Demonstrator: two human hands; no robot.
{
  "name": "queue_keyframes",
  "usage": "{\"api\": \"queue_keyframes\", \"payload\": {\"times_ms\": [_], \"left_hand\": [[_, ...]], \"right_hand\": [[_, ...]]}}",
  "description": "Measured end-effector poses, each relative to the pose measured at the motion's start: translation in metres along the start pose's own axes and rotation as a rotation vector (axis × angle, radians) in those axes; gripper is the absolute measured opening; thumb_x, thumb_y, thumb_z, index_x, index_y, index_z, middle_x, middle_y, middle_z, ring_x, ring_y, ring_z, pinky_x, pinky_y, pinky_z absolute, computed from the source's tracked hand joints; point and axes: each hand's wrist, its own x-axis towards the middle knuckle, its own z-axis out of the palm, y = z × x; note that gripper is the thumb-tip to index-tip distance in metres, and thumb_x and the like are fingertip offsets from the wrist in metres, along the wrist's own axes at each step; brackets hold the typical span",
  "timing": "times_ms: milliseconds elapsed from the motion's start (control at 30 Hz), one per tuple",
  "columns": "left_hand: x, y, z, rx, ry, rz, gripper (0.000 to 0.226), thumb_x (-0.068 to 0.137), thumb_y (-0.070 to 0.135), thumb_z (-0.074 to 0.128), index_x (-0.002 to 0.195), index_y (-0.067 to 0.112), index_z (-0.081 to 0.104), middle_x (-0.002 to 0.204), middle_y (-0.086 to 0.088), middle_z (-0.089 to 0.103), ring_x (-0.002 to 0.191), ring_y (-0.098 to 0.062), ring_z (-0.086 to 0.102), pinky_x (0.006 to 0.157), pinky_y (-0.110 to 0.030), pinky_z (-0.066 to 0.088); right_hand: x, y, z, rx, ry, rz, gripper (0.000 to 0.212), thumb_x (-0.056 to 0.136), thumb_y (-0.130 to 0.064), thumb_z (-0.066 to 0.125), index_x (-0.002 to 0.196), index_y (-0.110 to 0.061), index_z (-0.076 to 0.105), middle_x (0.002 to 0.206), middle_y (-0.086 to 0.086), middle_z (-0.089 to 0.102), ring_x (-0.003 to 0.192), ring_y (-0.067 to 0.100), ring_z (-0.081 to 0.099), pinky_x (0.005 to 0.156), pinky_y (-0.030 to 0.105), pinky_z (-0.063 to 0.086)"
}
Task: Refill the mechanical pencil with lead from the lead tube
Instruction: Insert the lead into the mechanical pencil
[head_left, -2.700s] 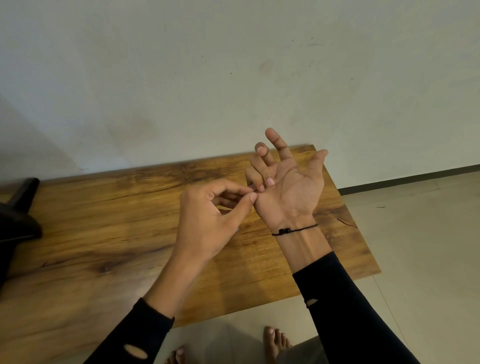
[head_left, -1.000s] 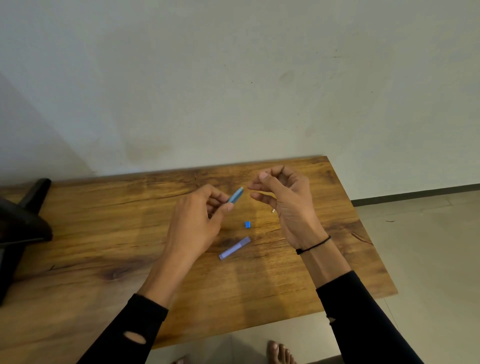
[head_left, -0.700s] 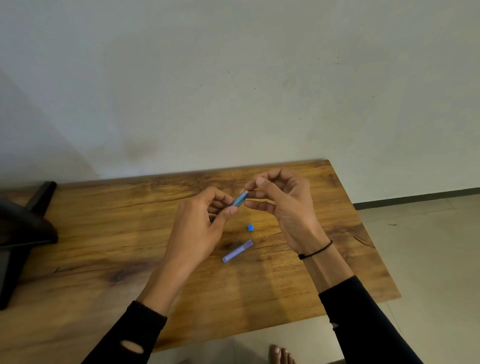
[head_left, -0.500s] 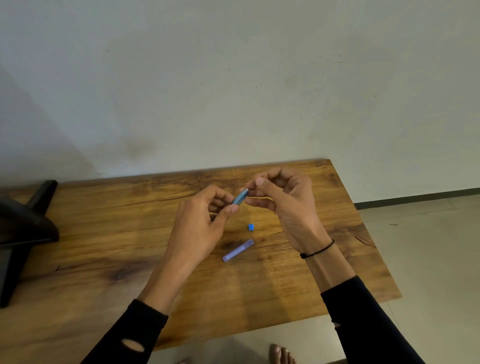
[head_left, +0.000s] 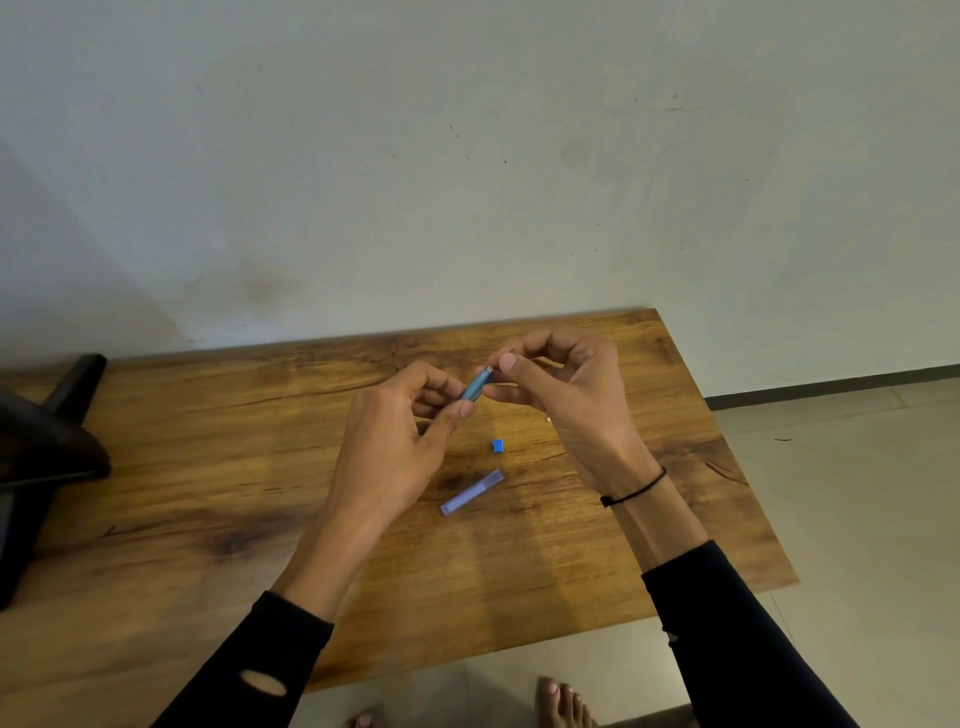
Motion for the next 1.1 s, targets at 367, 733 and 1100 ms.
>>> {"api": "queue_keyframes", "payload": {"times_ms": [367,733,1100], "left_hand": [[0.001,-0.002,-0.003,-0.045,0.022,0.039,0.030,0.093,0.023,0.084,0.091,0.048,0.066,0.101,0.031,0.075,0.088,0.005,0.074,0.068,-0.013,0.057],[0.002,0.001,-0.003,-0.034,0.001,0.049,0.033,0.094,0.023,0.083,0.091,0.049,0.064,0.093,0.044,0.072,0.089,0.008,0.073,0.072,-0.008,0.055],[0.000,0.002,-0.002,0.018,-0.029,0.022,0.016,0.095,0.023,0.082,0.102,0.033,0.071,0.091,0.025,0.073,0.095,0.010,0.071,0.073,-0.007,0.056]], "right_hand": [[0.002,-0.003,-0.008,-0.099,-0.097,0.022,0.022,0.090,0.008,0.077,0.112,0.004,0.076,0.106,0.020,0.081,0.099,0.030,0.082,0.086,0.038,0.068],[0.003,0.027,-0.062,-1.257,-0.084,0.145,0.010,0.094,-0.012,0.076,0.096,-0.021,0.074,0.098,-0.003,0.070,0.093,0.026,0.070,0.083,0.048,0.062],[0.006,0.037,-0.042,-1.359,-0.094,0.033,0.008,0.098,-0.017,0.071,0.094,-0.019,0.064,0.101,-0.001,0.067,0.092,0.027,0.066,0.076,0.045,0.057]]}}
